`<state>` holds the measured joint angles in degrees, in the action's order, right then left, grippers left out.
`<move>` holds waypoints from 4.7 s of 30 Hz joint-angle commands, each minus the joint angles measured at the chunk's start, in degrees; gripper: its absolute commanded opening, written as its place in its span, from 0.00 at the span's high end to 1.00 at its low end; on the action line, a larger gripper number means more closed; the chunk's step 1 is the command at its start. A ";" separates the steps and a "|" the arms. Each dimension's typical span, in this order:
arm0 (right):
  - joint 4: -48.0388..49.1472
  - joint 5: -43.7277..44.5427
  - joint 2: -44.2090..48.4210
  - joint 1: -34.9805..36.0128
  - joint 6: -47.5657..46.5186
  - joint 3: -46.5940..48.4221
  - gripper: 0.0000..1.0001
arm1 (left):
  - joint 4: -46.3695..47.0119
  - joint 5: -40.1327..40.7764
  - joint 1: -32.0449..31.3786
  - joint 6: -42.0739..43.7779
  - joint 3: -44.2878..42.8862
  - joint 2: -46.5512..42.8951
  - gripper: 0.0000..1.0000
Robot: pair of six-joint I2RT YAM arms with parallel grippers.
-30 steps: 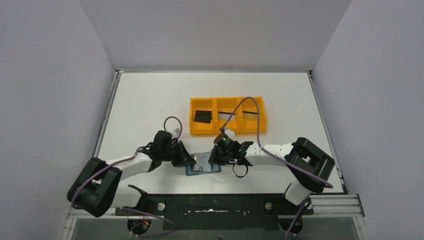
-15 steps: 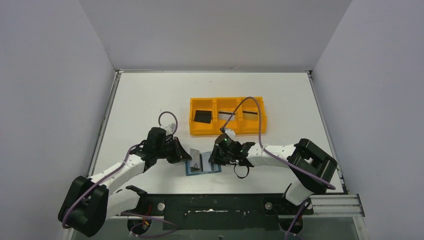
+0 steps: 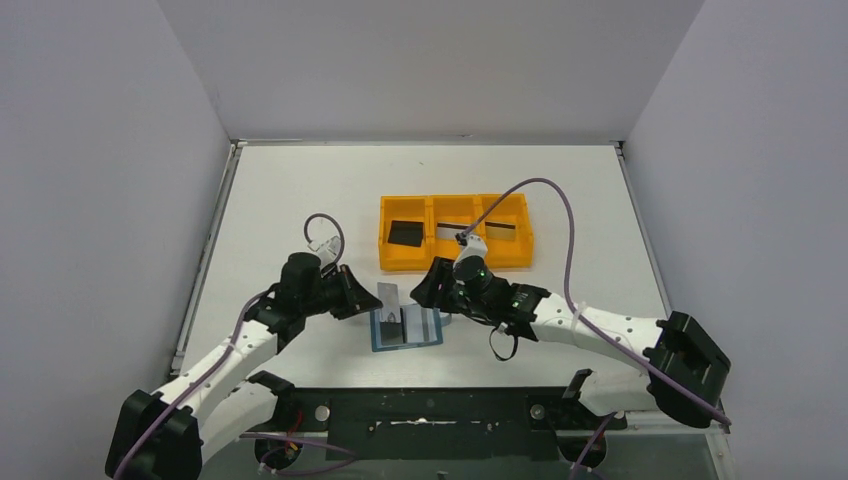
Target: Take the credit cards out of the card holder
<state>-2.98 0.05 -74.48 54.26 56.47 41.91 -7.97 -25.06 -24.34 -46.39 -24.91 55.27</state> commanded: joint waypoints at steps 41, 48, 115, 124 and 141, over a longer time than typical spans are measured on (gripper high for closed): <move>43.90 -29.77 -0.53 -11.26 5.63 -11.37 0.61 | 37.10 -11.95 0.43 -19.34 8.47 -4.27 1.00; 49.22 -34.38 -2.45 -11.64 7.33 -11.33 0.83 | 37.87 -12.02 0.43 -19.61 8.69 -4.04 1.00; -0.85 -1.78 -13.78 -16.40 -106.21 16.71 1.00 | -21.10 35.18 1.42 15.89 -11.83 -23.98 0.09; 8.41 -4.82 -20.80 -19.06 -108.10 17.80 1.00 | -20.66 34.08 1.53 15.98 -11.52 -23.93 0.09; 13.68 -4.68 -30.52 -21.01 -110.93 19.48 0.99 | -20.69 34.49 1.57 16.03 -11.48 -24.07 0.09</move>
<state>5.56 -4.34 -104.22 33.74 -53.43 59.72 -30.44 9.61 -23.14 -30.85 -35.99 31.16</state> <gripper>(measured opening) 0.034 0.912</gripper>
